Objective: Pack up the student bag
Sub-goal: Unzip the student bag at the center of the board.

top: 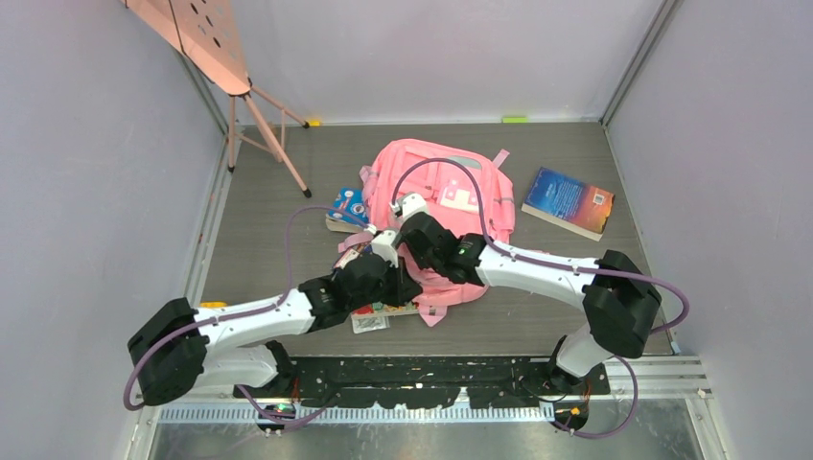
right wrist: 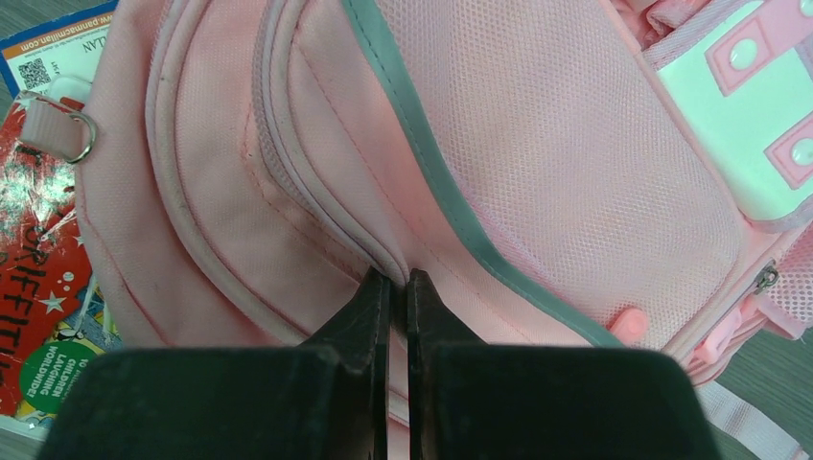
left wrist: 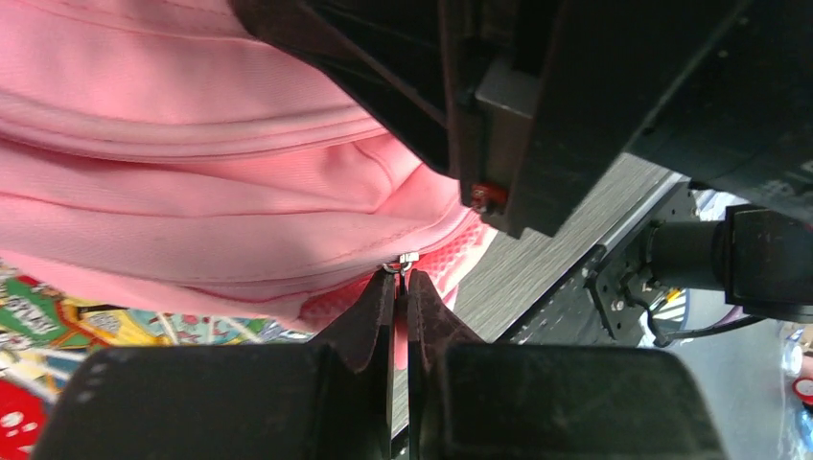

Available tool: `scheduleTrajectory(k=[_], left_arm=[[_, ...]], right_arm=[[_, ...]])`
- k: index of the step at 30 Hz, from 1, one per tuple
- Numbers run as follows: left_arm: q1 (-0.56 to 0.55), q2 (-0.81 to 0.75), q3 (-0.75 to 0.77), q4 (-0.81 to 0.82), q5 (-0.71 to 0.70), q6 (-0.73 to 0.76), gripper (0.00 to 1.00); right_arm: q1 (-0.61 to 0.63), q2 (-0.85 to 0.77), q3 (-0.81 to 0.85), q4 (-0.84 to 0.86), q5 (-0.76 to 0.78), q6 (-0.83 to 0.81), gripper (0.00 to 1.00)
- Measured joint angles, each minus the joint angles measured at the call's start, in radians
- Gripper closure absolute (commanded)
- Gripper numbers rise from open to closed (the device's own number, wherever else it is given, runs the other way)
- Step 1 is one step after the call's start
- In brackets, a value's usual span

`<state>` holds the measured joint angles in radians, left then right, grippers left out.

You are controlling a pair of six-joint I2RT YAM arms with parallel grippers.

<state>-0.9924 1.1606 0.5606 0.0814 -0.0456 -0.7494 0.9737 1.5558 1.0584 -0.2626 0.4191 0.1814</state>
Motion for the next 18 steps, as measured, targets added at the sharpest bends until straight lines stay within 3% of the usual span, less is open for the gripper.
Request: scheduleTrajectory(k=[6, 8, 10, 13, 15, 18], left_arm=[[-0.045, 0.048, 0.0, 0.079, -0.075, -0.069, 1.0], [-0.047, 0.049, 0.0, 0.082, -0.093, -0.087, 0.9], [-0.048, 0.047, 0.0, 0.076, -0.109, -0.092, 0.74], [-0.049, 0.029, 0.011, 0.026, -0.127, -0.09, 0.52], [-0.049, 0.009, 0.04, -0.047, -0.131, -0.079, 0.41], [-0.052, -0.021, 0.091, -0.167, -0.138, -0.065, 0.3]], right_arm=[[0.0, 0.001, 0.0, 0.016, 0.006, 0.021, 1.0], [0.0, 0.001, 0.0, 0.023, 0.014, 0.032, 0.99], [0.0, 0.001, 0.0, 0.029, 0.028, 0.04, 0.85], [0.0, -0.001, 0.0, 0.037, 0.042, 0.054, 0.46], [0.0, -0.01, 0.0, 0.038, 0.064, 0.073, 0.34], [-0.013, -0.045, 0.0, 0.028, 0.096, 0.087, 0.26]])
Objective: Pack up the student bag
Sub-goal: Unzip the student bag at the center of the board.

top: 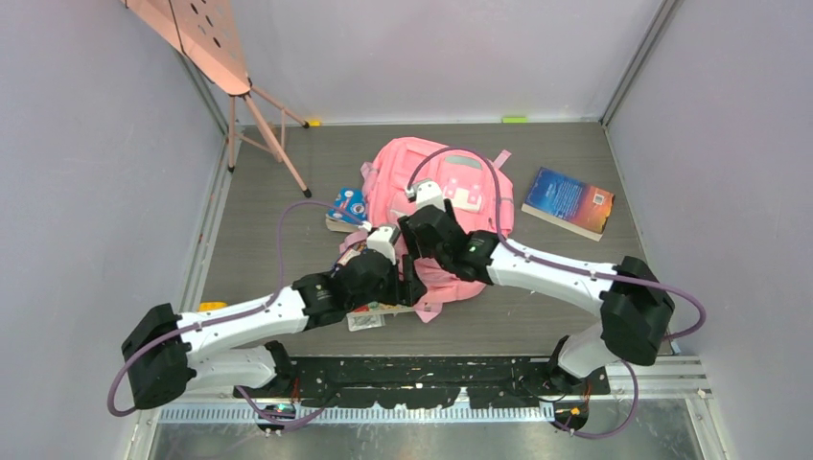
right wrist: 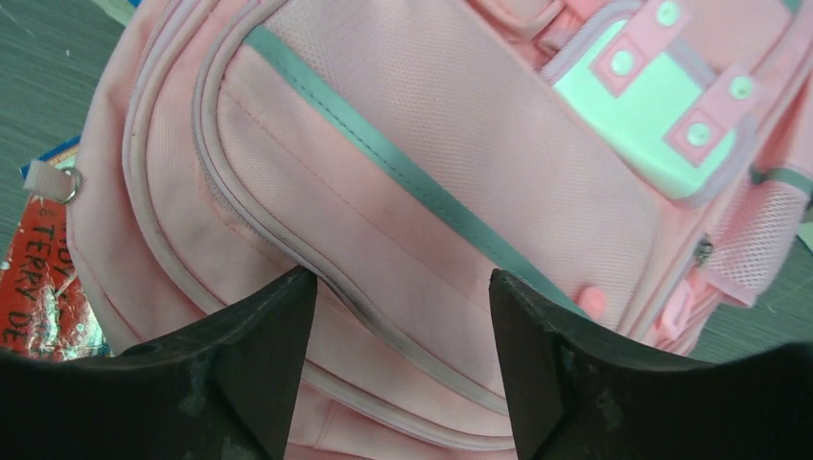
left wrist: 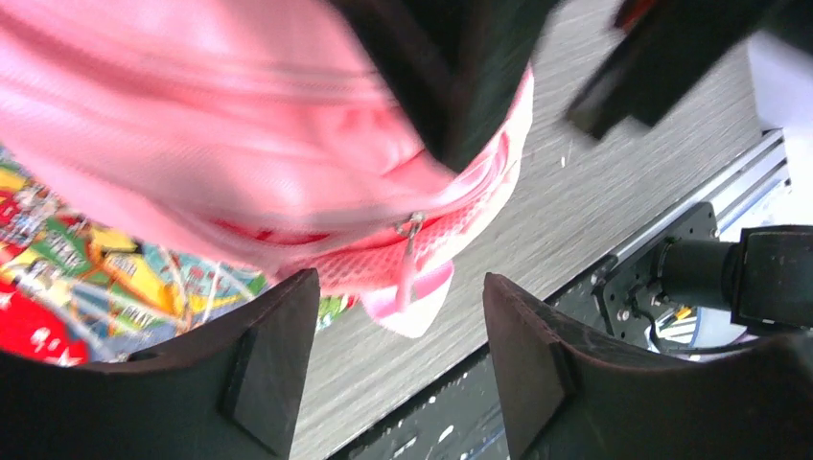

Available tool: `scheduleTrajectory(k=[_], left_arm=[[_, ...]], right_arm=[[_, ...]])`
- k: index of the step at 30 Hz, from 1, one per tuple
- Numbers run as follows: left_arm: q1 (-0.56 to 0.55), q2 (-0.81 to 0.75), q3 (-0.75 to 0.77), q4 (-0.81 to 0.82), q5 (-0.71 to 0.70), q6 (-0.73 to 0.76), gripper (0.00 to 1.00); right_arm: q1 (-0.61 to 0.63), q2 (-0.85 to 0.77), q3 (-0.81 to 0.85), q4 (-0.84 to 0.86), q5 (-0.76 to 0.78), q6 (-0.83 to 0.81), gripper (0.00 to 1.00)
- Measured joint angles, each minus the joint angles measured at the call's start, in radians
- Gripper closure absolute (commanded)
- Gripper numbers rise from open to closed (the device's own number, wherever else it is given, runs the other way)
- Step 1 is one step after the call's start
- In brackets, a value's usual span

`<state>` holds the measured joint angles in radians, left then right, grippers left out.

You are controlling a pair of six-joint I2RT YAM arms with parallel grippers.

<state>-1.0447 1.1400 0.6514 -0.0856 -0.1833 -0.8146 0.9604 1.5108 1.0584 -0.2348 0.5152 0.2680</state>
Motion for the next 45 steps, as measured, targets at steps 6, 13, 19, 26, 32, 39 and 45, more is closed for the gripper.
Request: scheduleTrajectory(k=[6, 13, 19, 26, 32, 39, 45], left_arm=[[0.04, -0.09, 0.039, -0.256, 0.012, 0.043, 0.19], [0.315, -0.117, 0.143, -0.421, 0.179, 0.145, 0.18], [0.47, -0.051, 0.239, -0.456, 0.377, 0.224, 0.13], [0.607, 0.117, 0.332, -0.446, 0.529, 0.267, 0.19], [0.628, 0.211, 0.336, -0.449, 0.576, 0.303, 0.29], [0.628, 0.248, 0.349, -0.447, 0.59, 0.331, 0.34], [0.628, 0.262, 0.35, -0.422, 0.597, 0.333, 0.44]], right_arm=[[-0.028, -0.147, -0.002, -0.037, 0.034, 0.035, 0.22], [-0.034, -0.346, -0.027, -0.101, 0.089, 0.188, 0.28], [-0.035, -0.454, -0.117, -0.144, 0.06, 0.367, 0.34], [0.075, -0.418, -0.153, -0.156, 0.006, 0.55, 0.43], [0.247, -0.273, -0.131, -0.174, 0.015, 0.669, 0.49], [0.286, -0.167, -0.082, -0.241, 0.063, 0.734, 0.5], [0.297, -0.155, -0.069, -0.28, 0.122, 0.745, 0.54]])
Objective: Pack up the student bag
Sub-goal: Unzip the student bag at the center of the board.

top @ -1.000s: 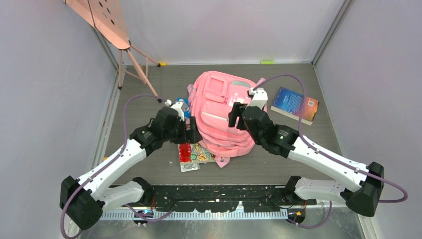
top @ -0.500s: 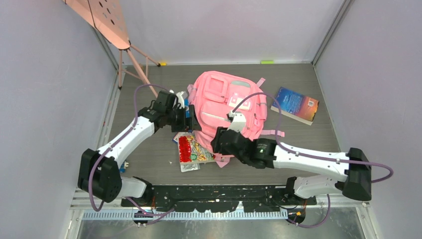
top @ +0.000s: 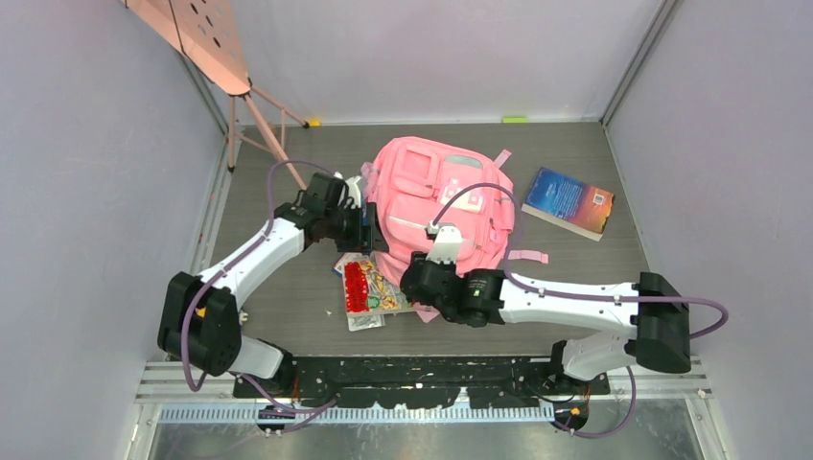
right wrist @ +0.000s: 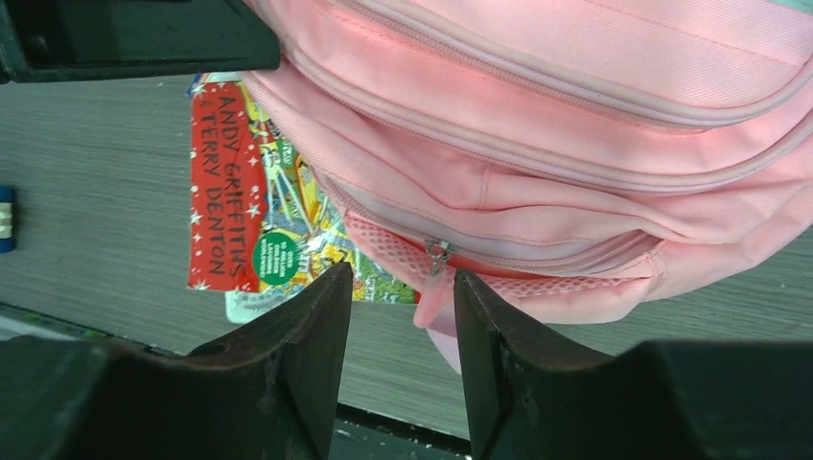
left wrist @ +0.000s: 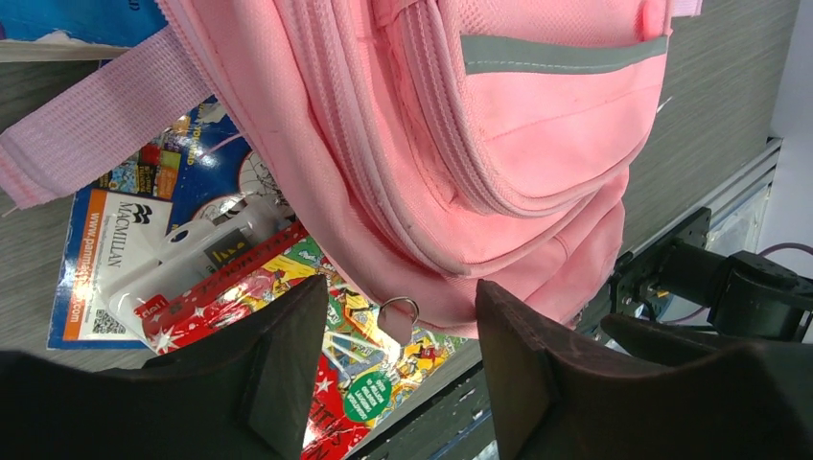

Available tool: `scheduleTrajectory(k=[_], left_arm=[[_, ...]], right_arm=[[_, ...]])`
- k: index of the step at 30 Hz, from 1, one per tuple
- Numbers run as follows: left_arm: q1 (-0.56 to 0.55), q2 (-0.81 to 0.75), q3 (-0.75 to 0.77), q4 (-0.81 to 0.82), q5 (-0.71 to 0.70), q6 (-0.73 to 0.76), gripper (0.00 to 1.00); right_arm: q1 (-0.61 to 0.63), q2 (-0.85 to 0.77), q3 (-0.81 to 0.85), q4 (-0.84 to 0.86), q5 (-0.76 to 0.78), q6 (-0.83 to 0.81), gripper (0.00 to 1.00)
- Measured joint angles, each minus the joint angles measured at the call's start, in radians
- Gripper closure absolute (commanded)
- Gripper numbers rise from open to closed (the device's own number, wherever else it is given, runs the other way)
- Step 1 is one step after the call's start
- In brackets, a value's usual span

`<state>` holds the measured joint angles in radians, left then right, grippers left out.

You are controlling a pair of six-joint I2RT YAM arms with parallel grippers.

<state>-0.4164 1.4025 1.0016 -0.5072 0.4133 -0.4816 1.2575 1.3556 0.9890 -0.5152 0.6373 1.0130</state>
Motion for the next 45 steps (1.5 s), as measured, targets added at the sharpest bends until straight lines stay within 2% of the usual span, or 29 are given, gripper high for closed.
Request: scheduleTrajectory(k=[2, 11, 17, 19, 22, 25, 27, 35, 45], left_arm=[[0.0, 0.017, 0.001, 0.004, 0.009, 0.0, 0.5], [0.0, 0.044, 0.001, 0.024, 0.033, 0.0, 0.77], [0.0, 0.044, 0.003, 0.025, 0.03, 0.008, 0.96], [0.0, 0.044, 0.011, 0.016, 0.025, 0.018, 1.0], [0.0, 0.044, 0.032, -0.002, 0.018, 0.028, 1.0], [0.0, 0.044, 0.046, -0.014, 0.007, 0.044, 1.0], [0.0, 0.044, 0.048, -0.022, -0.003, 0.053, 1.0], [-0.001, 0.042, 0.111, -0.113, -0.084, 0.15, 1.0], [-0.001, 0.026, 0.13, -0.141, -0.172, 0.229, 1.0]], right_arm=[[0.0, 0.016, 0.004, -0.008, 0.018, -0.002, 0.59], [0.003, 0.158, 0.082, -0.055, 0.051, -0.021, 0.63], [0.004, 0.166, 0.085, -0.087, 0.066, -0.021, 0.69], [0.004, 0.166, 0.085, -0.097, 0.071, -0.023, 0.73], [0.004, 0.166, 0.085, -0.111, 0.072, -0.024, 0.81], [0.004, 0.165, 0.085, -0.109, 0.071, -0.024, 0.95], [0.004, 0.163, 0.082, -0.101, 0.071, -0.031, 0.99], [-0.024, 0.075, 0.061, -0.062, 0.016, -0.101, 1.0], [-0.342, -0.04, 0.034, -0.053, -0.443, -0.246, 1.0]])
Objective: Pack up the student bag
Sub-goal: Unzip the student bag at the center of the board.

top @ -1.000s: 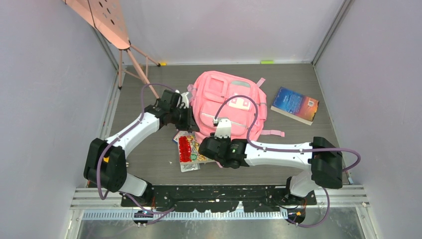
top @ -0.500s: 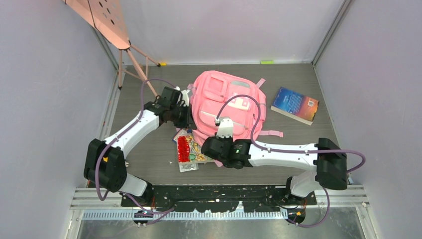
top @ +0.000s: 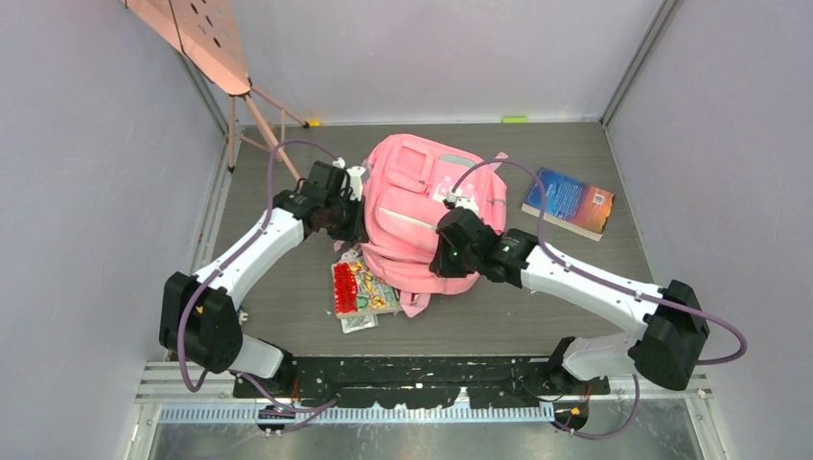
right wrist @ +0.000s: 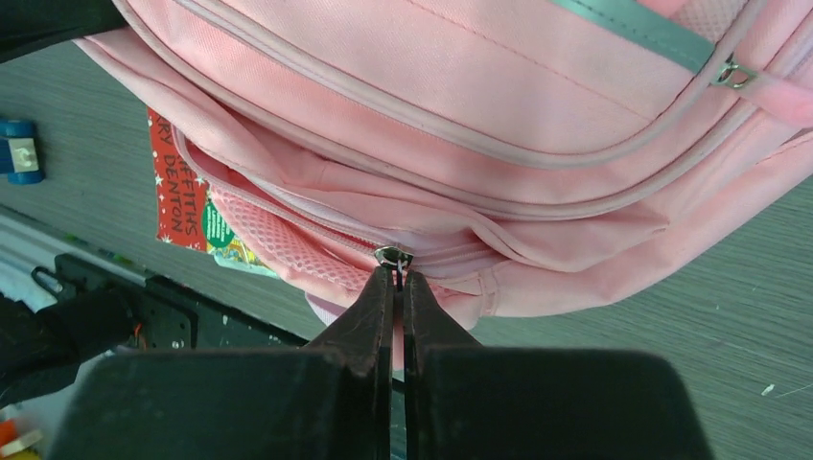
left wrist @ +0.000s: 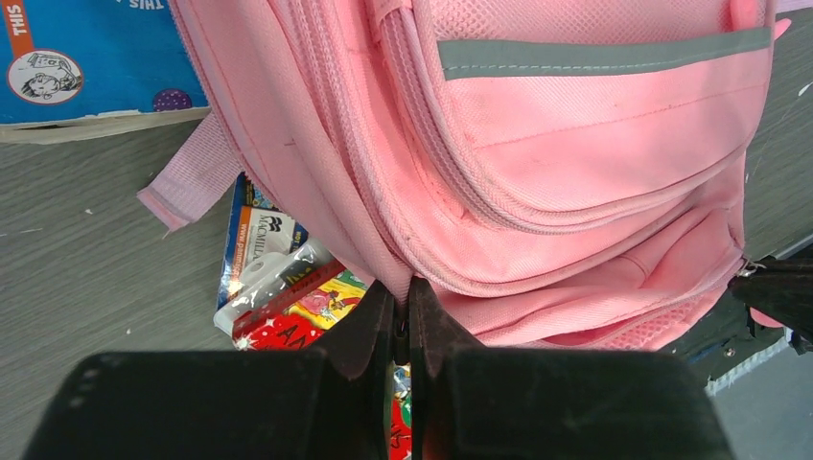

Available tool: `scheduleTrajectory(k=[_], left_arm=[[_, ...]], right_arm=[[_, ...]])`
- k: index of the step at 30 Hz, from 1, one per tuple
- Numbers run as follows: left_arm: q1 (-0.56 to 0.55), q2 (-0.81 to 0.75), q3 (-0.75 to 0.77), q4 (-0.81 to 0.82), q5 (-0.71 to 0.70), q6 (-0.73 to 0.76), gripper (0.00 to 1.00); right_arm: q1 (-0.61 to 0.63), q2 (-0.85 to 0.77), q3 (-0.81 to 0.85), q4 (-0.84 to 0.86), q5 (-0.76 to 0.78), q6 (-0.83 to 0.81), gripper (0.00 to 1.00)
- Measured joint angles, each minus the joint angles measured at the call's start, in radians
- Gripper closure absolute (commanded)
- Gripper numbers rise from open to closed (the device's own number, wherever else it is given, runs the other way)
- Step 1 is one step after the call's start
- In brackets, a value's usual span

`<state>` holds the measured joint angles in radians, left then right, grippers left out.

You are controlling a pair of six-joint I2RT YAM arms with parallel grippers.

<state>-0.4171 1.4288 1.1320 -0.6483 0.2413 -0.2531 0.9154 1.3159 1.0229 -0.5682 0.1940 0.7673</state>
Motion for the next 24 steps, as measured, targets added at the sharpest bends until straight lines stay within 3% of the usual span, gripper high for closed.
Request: scheduleTrajectory(k=[7, 18, 22, 24], left_arm=[[-0.01, -0.003, 0.0, -0.004, -0.011, 0.0, 1.0], [-0.022, -0.014, -0.001, -0.012, -0.021, 0.0, 0.98], [-0.029, -0.037, -0.002, -0.012, -0.031, 0.025, 0.46], [-0.042, -0.07, -0.005, -0.016, -0.071, 0.069, 0.3]], right_arm=[[-0.067, -0.058, -0.058, -0.013, -0.137, -0.036, 1.0], [-0.102, -0.084, -0.168, 0.041, -0.121, -0.01, 1.0], [-0.106, -0.084, -0.184, 0.073, -0.116, -0.012, 1.0], [-0.113, -0.089, -0.197, 0.064, -0.109, -0.021, 0.99]])
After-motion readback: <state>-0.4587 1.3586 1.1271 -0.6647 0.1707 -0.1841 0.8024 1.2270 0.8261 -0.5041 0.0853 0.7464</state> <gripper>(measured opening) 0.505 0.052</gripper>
